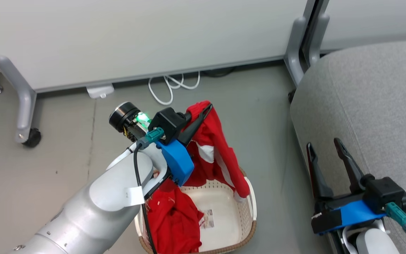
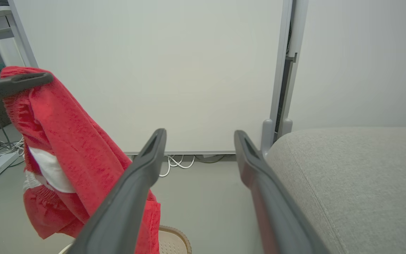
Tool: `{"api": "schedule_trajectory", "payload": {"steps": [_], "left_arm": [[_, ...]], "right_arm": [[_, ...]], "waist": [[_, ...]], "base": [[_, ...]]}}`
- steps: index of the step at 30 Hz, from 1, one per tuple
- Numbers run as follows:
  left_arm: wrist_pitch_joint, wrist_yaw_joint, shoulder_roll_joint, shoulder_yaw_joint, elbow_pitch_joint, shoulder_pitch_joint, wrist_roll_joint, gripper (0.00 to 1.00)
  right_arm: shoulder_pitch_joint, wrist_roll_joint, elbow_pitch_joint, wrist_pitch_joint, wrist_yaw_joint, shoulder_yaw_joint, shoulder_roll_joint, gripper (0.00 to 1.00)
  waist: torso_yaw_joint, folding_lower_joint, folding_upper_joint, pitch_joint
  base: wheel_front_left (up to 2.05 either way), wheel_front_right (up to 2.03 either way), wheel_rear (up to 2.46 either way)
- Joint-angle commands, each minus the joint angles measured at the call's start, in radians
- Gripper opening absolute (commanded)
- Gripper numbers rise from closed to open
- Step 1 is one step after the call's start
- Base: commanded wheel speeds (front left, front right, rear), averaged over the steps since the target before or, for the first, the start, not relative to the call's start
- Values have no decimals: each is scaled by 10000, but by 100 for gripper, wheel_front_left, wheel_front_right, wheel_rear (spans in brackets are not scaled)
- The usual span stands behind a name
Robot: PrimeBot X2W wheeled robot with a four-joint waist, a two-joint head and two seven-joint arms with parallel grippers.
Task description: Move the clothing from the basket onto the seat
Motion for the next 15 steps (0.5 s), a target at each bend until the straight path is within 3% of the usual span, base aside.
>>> {"api": "schedule_trajectory", "payload": {"steps": [1, 9, 15], "left_arm": [[-48, 21, -12, 322, -219, 162, 116, 0], [-48, 8, -111, 1232, -975, 273, 395, 0], [-48, -1, -159, 1320, -1270, 336, 579, 0]], "right_arm": [[274, 65, 40, -56, 1, 24, -27, 100], [832, 152, 130, -56, 1, 18, -27, 100], [1039, 185, 73, -56, 1, -66, -27, 100]], "waist": [[116, 2, -1, -496], [174, 2, -1, -1268], [222, 2, -1, -1466]], "base": [[0, 0, 0], [0, 0, 0], [0, 0, 0]]}}
